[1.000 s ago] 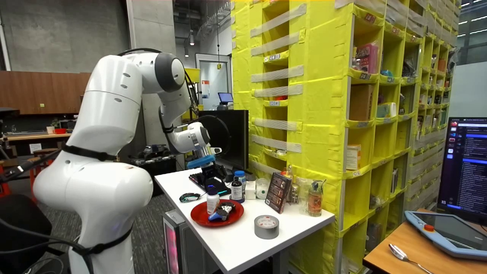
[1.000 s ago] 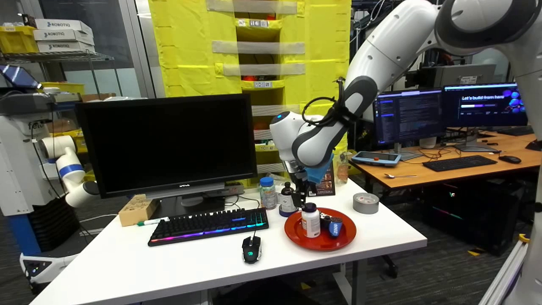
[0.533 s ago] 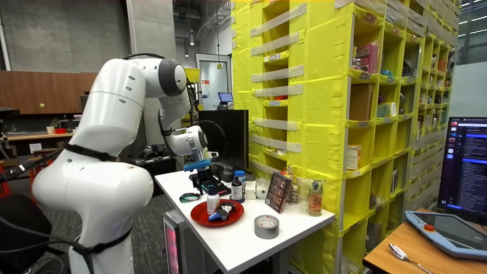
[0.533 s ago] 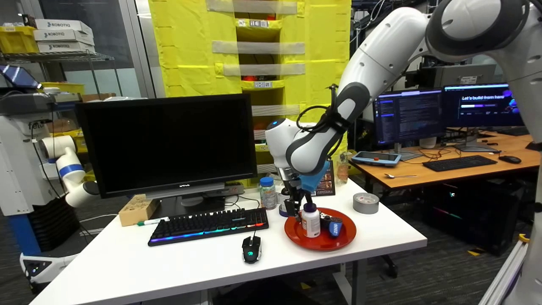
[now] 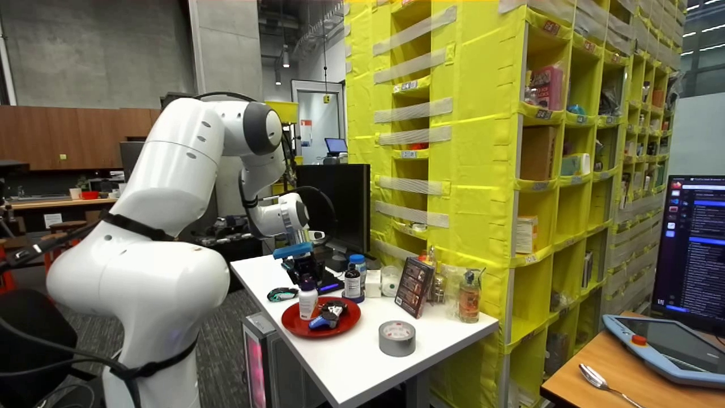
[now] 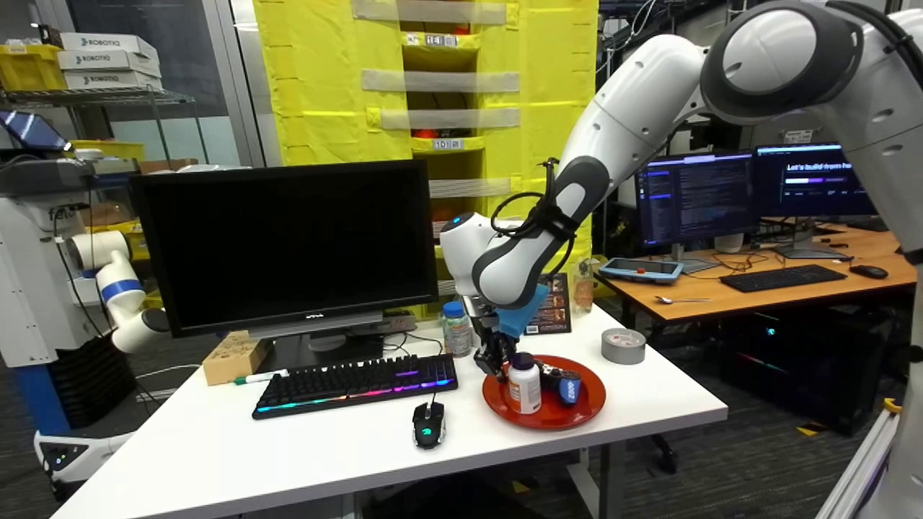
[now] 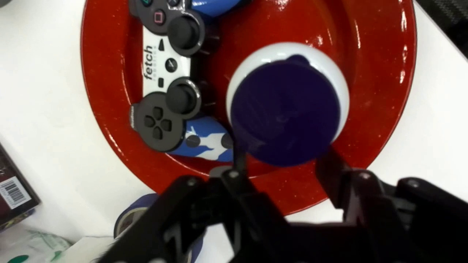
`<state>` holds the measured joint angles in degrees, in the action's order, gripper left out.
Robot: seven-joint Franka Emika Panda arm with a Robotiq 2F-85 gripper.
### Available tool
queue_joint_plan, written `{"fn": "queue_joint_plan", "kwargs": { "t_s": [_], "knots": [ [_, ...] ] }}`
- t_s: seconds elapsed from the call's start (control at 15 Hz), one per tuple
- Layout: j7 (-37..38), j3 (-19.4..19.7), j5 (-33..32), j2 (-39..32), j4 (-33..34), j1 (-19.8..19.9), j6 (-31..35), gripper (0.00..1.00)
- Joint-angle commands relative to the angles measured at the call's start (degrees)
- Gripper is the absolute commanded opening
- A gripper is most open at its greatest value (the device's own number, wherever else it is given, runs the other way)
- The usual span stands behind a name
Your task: Remove the bottle from the plate
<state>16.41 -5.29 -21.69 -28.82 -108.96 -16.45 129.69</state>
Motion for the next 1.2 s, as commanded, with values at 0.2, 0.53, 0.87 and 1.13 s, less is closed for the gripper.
{"fn": "queue_joint_plan", "kwargs": {
  "t_s": [0.2, 0.53, 0.87, 1.13],
  "knots": [
    [1.6, 2.1, 0.3, -0.6, 2.0, -1.0, -1.3, 0.51],
    [2.6, 2.4, -0.2, 0.9, 1.5, -1.4, -1.2, 0.75],
    [5.8, 2.4, -0.7, 3.4, -2.1, -2.5, 0.2, 1.00],
    [7.9, 2.2, 0.2, 4.3, -5.9, -2.5, 0.9, 1.00]
  ]
}}
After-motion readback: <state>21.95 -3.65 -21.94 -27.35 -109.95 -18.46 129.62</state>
